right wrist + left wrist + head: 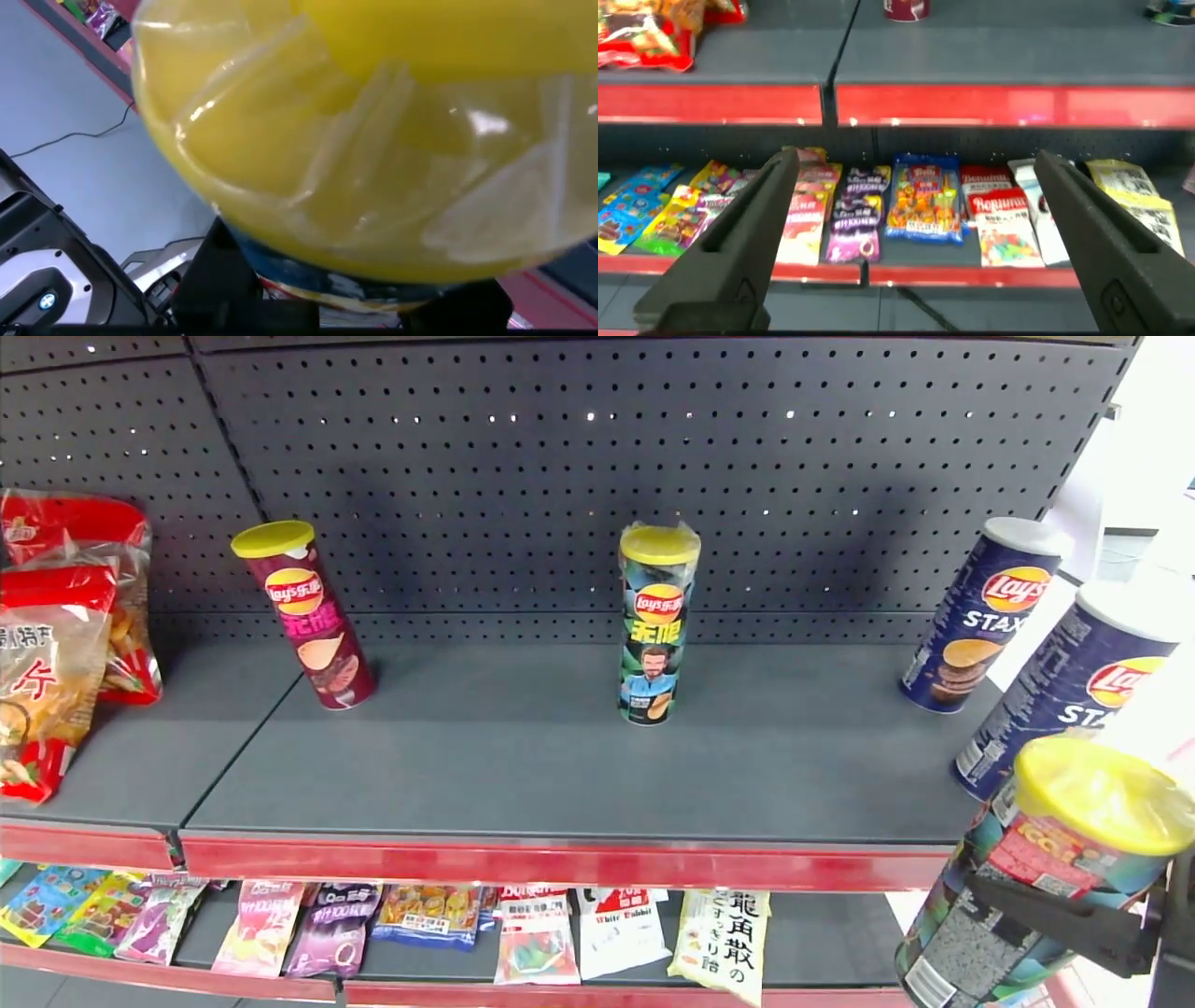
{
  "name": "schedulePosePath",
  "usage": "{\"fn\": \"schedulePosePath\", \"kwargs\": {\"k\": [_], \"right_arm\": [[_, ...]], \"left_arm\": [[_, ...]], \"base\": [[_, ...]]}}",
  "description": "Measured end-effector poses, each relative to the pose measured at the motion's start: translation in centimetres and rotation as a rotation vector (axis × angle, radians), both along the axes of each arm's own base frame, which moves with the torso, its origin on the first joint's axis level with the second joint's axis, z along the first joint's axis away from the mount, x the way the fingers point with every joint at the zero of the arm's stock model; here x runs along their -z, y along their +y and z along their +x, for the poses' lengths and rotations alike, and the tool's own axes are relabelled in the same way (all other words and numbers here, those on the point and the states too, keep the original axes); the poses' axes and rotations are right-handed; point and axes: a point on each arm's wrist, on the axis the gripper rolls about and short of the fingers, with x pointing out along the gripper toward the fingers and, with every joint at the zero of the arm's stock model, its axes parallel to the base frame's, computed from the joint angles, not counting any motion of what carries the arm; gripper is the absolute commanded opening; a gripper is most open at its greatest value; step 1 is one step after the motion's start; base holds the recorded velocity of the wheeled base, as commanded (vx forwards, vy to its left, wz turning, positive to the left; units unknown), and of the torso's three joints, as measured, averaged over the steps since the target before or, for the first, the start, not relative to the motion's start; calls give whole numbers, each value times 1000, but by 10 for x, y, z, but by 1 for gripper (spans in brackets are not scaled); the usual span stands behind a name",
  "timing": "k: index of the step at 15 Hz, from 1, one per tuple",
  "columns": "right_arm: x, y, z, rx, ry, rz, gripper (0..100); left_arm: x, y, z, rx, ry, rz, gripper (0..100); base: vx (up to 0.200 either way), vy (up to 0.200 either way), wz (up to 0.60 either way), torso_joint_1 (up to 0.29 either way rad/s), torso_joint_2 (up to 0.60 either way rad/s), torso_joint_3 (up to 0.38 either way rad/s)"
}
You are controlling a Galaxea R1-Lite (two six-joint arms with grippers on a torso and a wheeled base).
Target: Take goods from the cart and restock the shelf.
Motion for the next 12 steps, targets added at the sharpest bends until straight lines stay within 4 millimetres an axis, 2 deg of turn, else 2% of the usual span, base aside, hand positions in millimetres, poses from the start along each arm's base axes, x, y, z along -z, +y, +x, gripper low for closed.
{"fn": "schedulePosePath", "kwargs": {"k": [1, 7, 12], "right_arm": [[0, 0, 0, 0, -1, 0, 0], [-1, -1, -2, -2, -13, 1, 0], [-1, -4, -12, 5, -34, 6, 0]], "left_arm": [[0, 0, 0, 1, -1, 0, 100], [0, 0, 0, 1, 0, -8, 100], [0, 0, 0, 6, 1, -5, 100]], "base": [[200, 0, 0, 2, 2, -2], [0, 0, 0, 0, 0, 0], [0, 0, 0, 0, 0, 0]]}}
